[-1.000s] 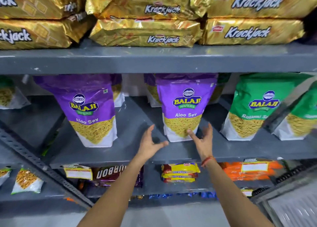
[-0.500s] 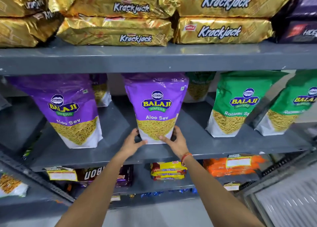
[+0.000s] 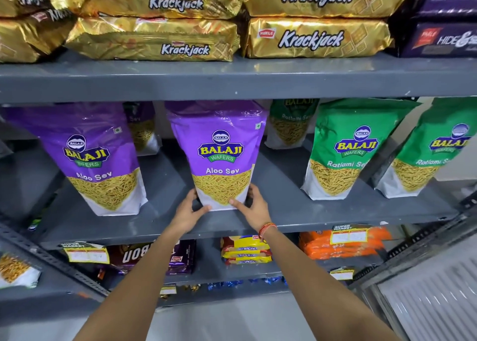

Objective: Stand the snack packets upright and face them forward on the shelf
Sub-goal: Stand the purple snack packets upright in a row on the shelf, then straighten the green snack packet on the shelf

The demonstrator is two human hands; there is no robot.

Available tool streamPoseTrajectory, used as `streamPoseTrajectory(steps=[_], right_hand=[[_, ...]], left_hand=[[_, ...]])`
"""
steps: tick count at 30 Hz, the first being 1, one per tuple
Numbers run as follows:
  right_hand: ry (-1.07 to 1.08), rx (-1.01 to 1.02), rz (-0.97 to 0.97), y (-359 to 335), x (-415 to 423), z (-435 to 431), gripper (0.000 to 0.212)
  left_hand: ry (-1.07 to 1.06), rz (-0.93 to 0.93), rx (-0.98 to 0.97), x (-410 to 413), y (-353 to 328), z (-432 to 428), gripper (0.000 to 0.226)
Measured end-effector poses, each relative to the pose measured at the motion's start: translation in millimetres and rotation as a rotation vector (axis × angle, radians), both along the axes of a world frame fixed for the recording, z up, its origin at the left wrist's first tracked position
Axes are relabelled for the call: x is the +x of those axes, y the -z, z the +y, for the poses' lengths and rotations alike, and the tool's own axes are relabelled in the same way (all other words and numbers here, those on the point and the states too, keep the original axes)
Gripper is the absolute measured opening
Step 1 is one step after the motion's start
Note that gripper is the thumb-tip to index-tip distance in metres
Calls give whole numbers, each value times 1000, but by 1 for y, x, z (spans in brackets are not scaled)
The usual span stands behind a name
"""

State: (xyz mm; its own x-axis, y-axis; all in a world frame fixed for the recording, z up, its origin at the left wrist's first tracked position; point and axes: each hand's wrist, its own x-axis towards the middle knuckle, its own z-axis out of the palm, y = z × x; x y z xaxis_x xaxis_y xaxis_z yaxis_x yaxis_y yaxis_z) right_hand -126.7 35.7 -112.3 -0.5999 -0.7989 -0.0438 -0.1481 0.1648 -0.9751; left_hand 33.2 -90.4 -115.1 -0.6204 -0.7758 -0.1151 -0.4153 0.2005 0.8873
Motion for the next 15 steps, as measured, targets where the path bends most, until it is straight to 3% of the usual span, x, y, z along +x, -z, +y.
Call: streamPoseTrajectory(steps=[3,5,8,10,13,15], right_hand=[[-28,-13,-32,-1,-6,9,84],[12,-42,-53,-1,-14,23,87],[193,-135,-59,2,-37,60,59],[359,-191,-54,3,-57,88,33],[625,-259,-3,2,-93,125,21],[752,-254,33,-2,-123,142,37]], left_hand=[[-42,31,1,-3,-2,8,73],[-222,76,17,-8,-5,22,80],[-549,164,-33,-19,-9,64,68],[-656,225,-131,-34,-11,98,53],[-609,293,-229,-71,-16,138,35],[-423,299,-229,-102,-18,154,30]])
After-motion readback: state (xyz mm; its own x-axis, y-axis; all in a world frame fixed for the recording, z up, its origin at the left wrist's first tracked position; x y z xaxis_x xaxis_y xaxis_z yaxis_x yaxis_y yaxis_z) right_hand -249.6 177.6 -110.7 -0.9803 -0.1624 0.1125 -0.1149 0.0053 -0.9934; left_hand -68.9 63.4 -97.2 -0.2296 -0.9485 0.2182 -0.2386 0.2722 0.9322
